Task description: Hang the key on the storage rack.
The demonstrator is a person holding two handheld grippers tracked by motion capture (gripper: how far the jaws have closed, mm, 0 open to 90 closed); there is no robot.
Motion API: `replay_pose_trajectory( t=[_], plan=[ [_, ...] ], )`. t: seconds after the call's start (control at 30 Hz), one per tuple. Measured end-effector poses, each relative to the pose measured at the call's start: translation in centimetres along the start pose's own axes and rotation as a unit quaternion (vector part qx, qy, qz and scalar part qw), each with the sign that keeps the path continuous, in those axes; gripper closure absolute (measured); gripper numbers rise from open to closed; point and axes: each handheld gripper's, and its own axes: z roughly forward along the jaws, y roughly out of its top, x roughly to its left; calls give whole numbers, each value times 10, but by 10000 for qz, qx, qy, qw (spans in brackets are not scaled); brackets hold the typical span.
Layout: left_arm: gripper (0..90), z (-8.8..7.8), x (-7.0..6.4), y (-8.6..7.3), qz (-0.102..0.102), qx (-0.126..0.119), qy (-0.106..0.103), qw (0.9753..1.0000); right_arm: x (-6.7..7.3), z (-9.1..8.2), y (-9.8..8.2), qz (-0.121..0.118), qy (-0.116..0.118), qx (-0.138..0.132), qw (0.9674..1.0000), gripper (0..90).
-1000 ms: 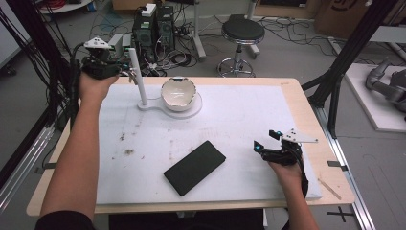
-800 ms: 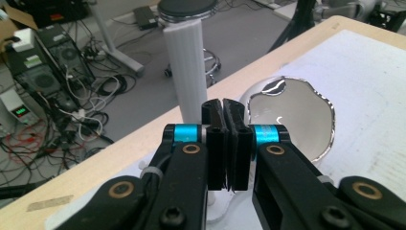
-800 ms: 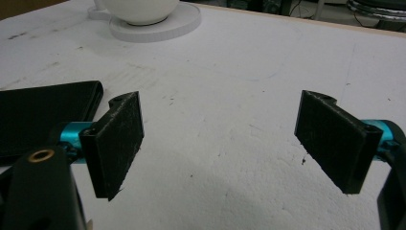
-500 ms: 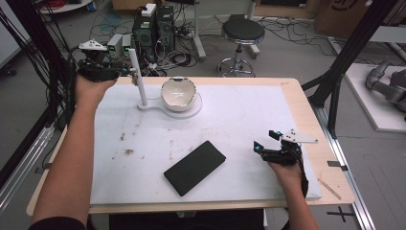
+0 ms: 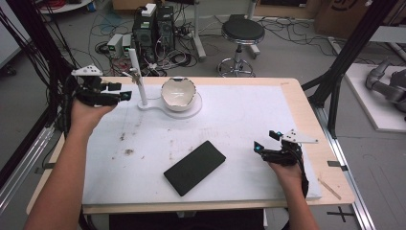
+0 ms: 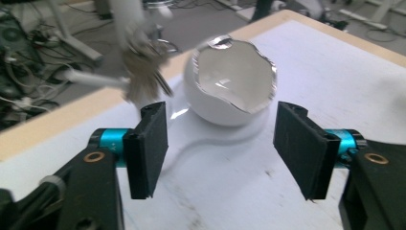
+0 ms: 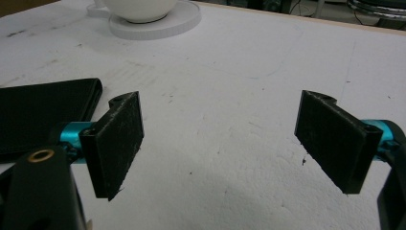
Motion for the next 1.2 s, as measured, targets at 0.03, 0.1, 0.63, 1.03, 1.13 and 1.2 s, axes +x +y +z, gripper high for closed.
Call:
replay_pose_trajectory(
  t=[0.03, 0.1, 0.63, 1.03, 1.13, 1.2],
  plan=[
    [333, 2, -3, -7, 5, 24, -93, 10000, -1, 0, 0, -36, -21, -6, 10000, 173],
    [324, 5, -10, -21, 30, 88, -145, 9999, -1, 0, 0, -10, -43, -5, 10000, 173],
    [239, 33, -47, -84, 193, 147, -727, 9971, -2, -1, -1, -20, -26, 2, 10000, 173],
    [161, 51, -63, -100, 324, 97, -980, 9946, -1, 4, -3, -47, -9, 104, 9999, 173],
    [158, 55, -67, -101, 426, 149, -1045, 9935, -1, 6, -4, -41, -21, 133, 9999, 173],
    [147, 56, -68, -102, 438, 179, -1086, 9930, -1, 6, -5, -32, -25, 171, 9998, 173]
  ],
)
